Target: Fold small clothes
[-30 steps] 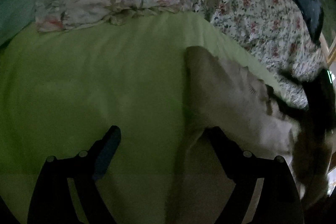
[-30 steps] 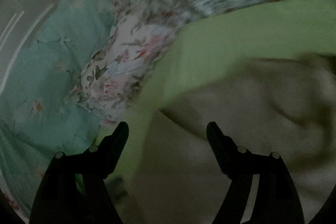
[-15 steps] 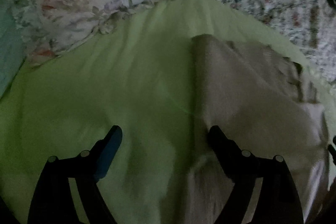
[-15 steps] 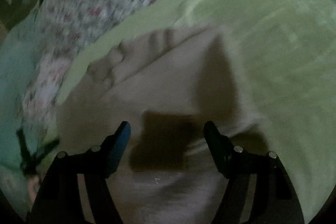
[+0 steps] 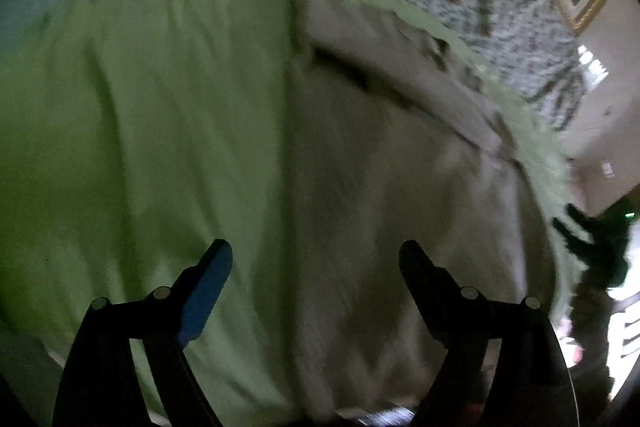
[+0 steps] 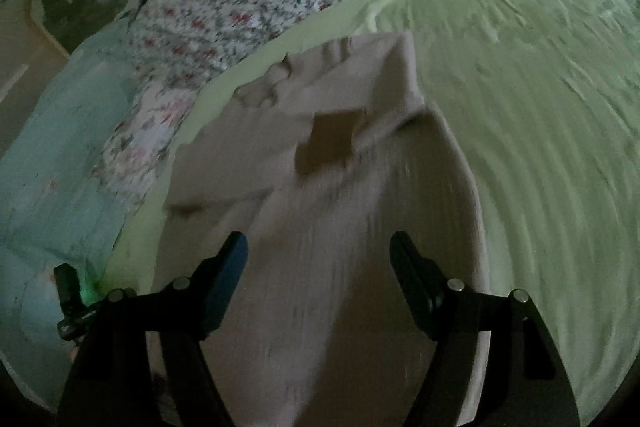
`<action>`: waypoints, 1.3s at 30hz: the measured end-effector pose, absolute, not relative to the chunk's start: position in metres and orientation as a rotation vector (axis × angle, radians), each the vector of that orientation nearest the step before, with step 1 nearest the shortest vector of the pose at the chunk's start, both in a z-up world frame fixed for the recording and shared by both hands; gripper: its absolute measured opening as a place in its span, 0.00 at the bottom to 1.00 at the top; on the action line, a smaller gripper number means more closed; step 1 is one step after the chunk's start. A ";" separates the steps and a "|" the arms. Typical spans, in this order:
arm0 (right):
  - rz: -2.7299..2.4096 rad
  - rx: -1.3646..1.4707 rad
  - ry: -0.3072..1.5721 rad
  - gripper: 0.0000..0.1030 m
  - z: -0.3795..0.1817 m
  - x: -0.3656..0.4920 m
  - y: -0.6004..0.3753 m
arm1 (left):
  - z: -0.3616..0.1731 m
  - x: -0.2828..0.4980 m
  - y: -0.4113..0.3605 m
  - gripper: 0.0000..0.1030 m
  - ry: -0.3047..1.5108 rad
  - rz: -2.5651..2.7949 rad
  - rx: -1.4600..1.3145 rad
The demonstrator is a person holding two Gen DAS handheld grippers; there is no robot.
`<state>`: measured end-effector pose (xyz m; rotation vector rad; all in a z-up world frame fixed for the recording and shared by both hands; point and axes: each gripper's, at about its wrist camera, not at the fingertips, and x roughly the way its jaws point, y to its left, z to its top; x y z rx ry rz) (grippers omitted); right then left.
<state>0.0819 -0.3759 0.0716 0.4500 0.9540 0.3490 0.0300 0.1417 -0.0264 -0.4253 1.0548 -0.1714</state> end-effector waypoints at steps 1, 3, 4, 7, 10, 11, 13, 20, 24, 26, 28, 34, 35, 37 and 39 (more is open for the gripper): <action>0.358 0.451 0.958 0.72 0.071 0.071 -0.378 | -0.032 0.021 0.139 0.84 1.065 -0.210 -0.463; 0.370 0.443 0.964 0.72 0.070 0.052 -0.385 | -0.044 0.003 0.129 0.85 1.103 -0.276 -0.506; 0.376 0.432 0.965 0.72 0.069 0.044 -0.389 | -0.046 -0.004 0.124 0.85 1.101 -0.282 -0.491; 0.370 0.403 0.979 0.72 0.068 0.017 -0.405 | -0.046 -0.019 0.110 0.86 1.095 -0.309 -0.433; 0.370 0.421 0.990 0.72 0.066 -0.010 -0.425 | -0.051 -0.029 0.105 0.86 1.111 -0.373 -0.457; 0.380 0.437 0.995 0.72 0.065 -0.020 -0.432 | -0.054 -0.032 0.104 0.86 1.118 -0.408 -0.484; 0.415 0.479 1.022 0.72 0.056 -0.031 -0.440 | -0.062 -0.038 0.102 0.86 1.128 -0.450 -0.515; 0.598 0.515 1.101 0.72 0.023 -0.055 -0.419 | -0.086 -0.040 0.085 0.82 1.207 -0.521 -0.484; 0.642 0.553 1.093 0.72 0.011 -0.050 -0.409 | -0.090 -0.040 0.078 0.81 1.216 -0.520 -0.448; 0.656 0.568 1.085 0.72 0.010 -0.048 -0.408 | -0.091 -0.041 0.079 0.77 1.210 -0.517 -0.456; 0.660 0.561 1.087 0.68 0.010 -0.049 -0.408 | -0.092 -0.043 0.083 0.68 1.203 -0.503 -0.459; 0.615 0.504 1.136 0.10 0.003 -0.049 -0.414 | -0.094 -0.047 0.098 0.12 1.191 -0.487 -0.497; 0.623 0.518 1.127 0.10 0.003 -0.050 -0.416 | -0.090 -0.049 0.098 0.11 1.177 -0.486 -0.482; 0.644 0.545 1.102 0.09 0.008 -0.050 -0.421 | -0.085 -0.051 0.094 0.09 1.160 -0.494 -0.456; 0.662 0.570 1.069 0.09 0.015 -0.051 -0.426 | -0.078 -0.053 0.093 0.08 1.141 -0.504 -0.441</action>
